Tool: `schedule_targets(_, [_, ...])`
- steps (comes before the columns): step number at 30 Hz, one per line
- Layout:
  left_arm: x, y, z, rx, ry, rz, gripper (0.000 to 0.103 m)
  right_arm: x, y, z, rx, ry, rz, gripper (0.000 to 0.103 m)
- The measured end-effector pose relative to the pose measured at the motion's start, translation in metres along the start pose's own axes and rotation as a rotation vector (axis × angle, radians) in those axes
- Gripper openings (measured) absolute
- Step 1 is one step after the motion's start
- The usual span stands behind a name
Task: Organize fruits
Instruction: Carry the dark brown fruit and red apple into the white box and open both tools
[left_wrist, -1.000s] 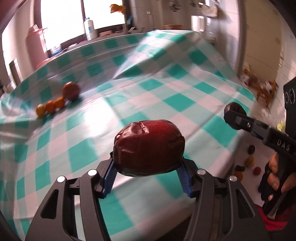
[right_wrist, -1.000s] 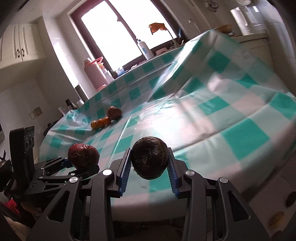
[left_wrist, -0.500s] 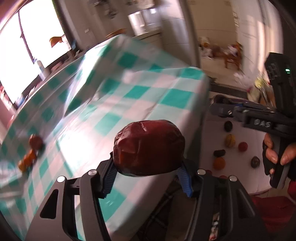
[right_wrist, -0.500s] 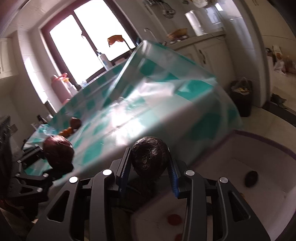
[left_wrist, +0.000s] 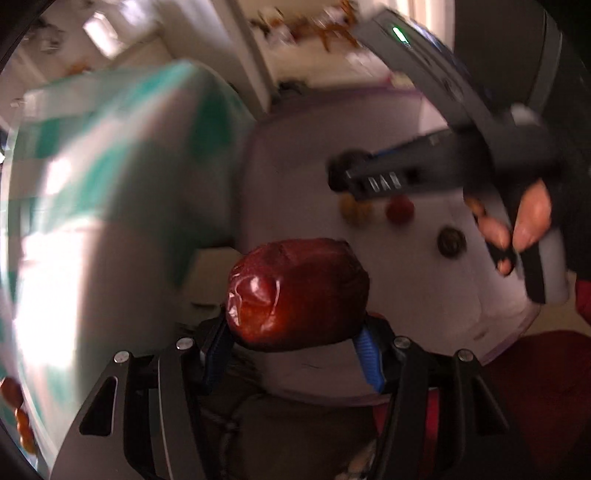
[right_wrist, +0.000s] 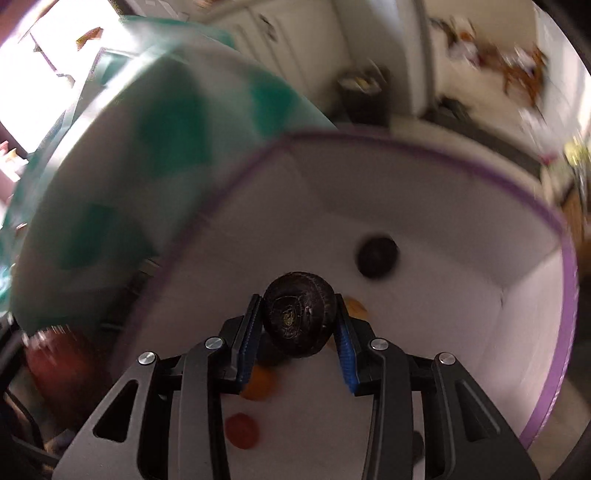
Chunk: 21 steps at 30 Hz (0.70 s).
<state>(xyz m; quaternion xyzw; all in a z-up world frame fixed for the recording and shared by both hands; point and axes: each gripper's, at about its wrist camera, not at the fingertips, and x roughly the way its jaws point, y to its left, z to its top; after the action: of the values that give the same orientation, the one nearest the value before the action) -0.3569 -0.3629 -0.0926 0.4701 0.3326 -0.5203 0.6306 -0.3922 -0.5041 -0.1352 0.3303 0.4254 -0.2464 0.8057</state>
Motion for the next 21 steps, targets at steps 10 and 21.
schedule_targets(10, [0.065,-0.029,-0.014,0.062,0.140,-0.059,0.058,0.033,0.032,-0.013,-0.176,0.100,-0.142,0.038])
schedule_targets(21, [0.063,-0.016,-0.026,-0.012,0.126,-0.064,0.061,0.031,0.025,-0.013,-0.109,0.104,-0.122,0.061])
